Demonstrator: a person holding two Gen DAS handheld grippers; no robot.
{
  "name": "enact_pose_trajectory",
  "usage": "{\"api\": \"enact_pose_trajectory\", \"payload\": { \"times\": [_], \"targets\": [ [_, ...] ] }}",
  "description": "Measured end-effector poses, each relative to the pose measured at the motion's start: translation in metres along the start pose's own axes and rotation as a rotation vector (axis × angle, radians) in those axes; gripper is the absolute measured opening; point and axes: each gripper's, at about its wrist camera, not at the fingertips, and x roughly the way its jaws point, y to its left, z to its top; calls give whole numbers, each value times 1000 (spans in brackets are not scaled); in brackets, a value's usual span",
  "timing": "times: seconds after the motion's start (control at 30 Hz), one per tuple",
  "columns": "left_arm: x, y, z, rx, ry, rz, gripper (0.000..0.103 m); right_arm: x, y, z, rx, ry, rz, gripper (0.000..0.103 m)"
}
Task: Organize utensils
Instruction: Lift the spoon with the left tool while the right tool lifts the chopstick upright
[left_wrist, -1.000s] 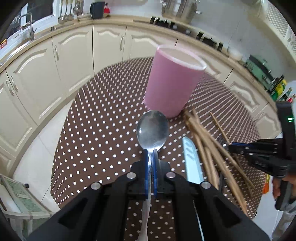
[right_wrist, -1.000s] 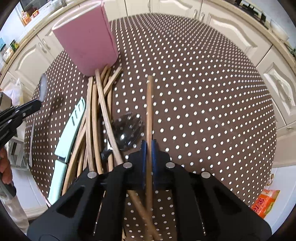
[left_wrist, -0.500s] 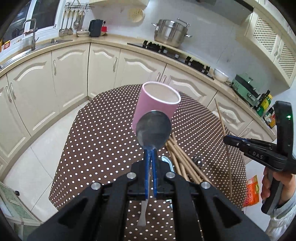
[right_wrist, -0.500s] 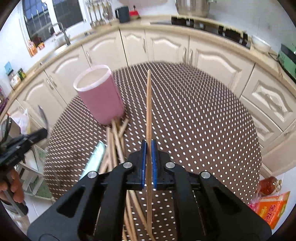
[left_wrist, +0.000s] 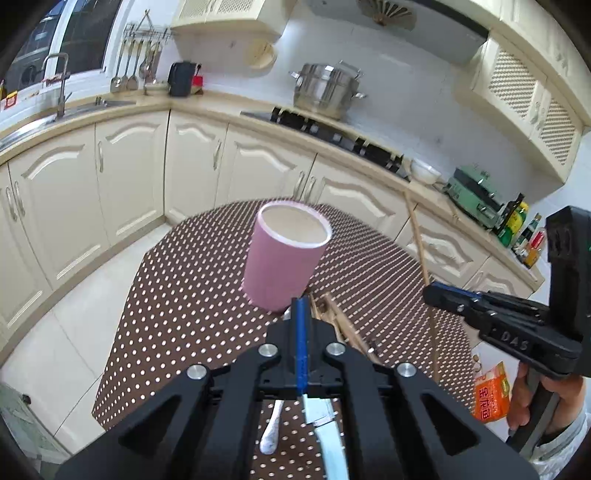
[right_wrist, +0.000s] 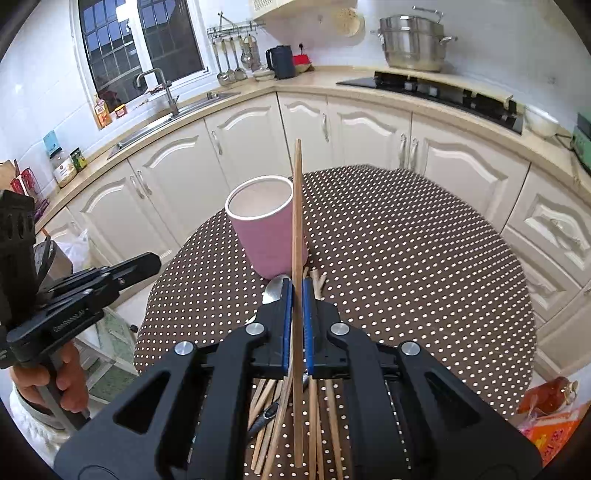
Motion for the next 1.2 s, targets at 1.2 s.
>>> {"api": "enact_pose_trajectory", "payload": {
  "times": [1.2],
  "targets": [
    [160,-25,-23,238,485,175,17,42,-39,-28,76,119,47,6]
  ]
}}
